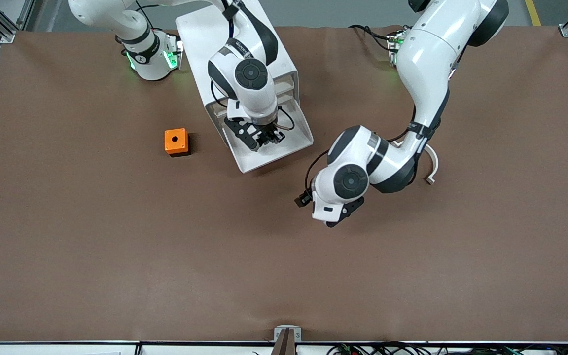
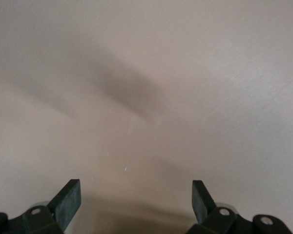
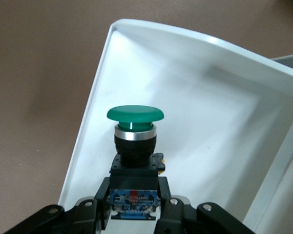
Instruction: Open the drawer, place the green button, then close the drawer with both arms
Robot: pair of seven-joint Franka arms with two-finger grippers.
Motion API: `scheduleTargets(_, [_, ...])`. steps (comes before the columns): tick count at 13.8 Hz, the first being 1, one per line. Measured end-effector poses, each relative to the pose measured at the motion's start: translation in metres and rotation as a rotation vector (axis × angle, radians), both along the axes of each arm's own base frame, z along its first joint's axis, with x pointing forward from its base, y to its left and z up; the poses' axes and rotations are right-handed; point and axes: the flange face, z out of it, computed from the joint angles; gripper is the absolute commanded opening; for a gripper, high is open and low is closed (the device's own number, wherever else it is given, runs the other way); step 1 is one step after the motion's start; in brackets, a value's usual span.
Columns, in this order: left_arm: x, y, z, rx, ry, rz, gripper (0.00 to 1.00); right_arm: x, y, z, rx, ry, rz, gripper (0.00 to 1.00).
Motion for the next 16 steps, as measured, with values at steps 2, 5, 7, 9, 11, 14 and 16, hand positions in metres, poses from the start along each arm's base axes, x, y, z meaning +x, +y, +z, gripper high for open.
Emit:
scheduleTargets(2, [-0.004,-0.015,0.002,0.02,-0.082,-0.049,1.0,-0.001,0.0,-0.001,-0.001,0.002,0.001,0.0])
scheduleTargets(5, [-0.013,-0.036,0.005,0.007,-0.143,-0.087,1.0,-0.002,0.0,-0.001,0.001,0.006,-0.003,0.0])
scheduleTargets(7, [-0.017,-0.045,0.005,-0.004,-0.161,-0.097,1.0,-0.001,0.0,-0.002,0.002,0.008,-0.005,0.21])
scheduleTargets(9, [-0.018,-0.047,0.003,-0.002,-0.175,-0.106,1.0,-0.002,0.0,-0.002,0.008,0.015,-0.015,1.0])
scheduleTargets(11, [-0.018,-0.047,0.001,0.004,-0.183,-0.113,1.0,-0.002,0.001,-0.001,0.017,0.025,-0.042,1.0])
scheduleTargets(14, [-0.019,-0.048,-0.001,0.004,-0.183,-0.115,1.0,-0.001,0.002,0.002,0.022,0.026,-0.056,1.0])
scheduleTargets(16, [-0.019,-0.048,-0.003,0.005,-0.181,-0.115,1.0,0.002,0.005,0.013,0.019,0.033,-0.053,1.0])
